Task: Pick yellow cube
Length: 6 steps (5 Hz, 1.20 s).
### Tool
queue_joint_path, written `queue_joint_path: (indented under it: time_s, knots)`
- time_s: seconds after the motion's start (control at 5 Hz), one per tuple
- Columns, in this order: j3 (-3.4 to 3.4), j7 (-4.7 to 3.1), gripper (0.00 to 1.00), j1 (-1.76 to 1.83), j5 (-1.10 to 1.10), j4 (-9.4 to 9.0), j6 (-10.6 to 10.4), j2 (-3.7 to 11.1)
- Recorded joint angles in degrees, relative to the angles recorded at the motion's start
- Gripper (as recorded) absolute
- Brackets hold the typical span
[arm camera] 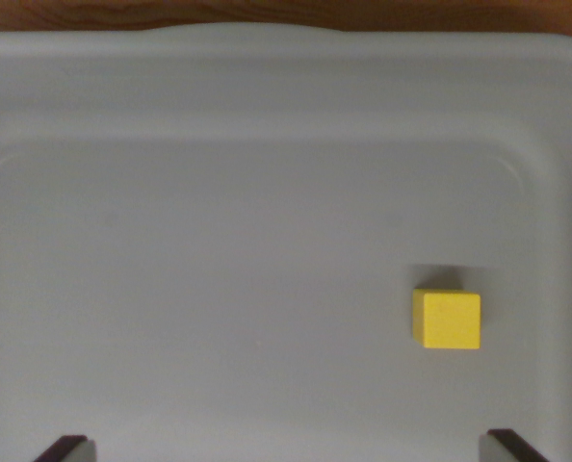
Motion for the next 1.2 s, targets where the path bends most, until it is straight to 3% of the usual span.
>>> queue_joint_path:
  time_s: [0.2, 0.4, 0.6, 0.8, 1.0, 1.2]
  knots:
    - [0.00, 0.00, 0.00, 0.00, 0.00, 0.00, 0.00, 0.00]
    - [-0.24, -0.91, 0.00, -0.35, 0.36, -0.98, -1.55, 0.85]
    - [-0.24, -0.91, 0.00, -0.35, 0.36, -0.98, -1.55, 0.85]
    - [-0.53, -2.00, 0.00, -0.77, 0.79, -2.15, -3.41, 1.86]
    - [-0.53, -2.00, 0.00, -0.77, 0.79, -2.15, -3.41, 1.86]
    - [-0.86, -3.22, 0.00, -1.24, 1.27, -3.46, -5.48, 3.00]
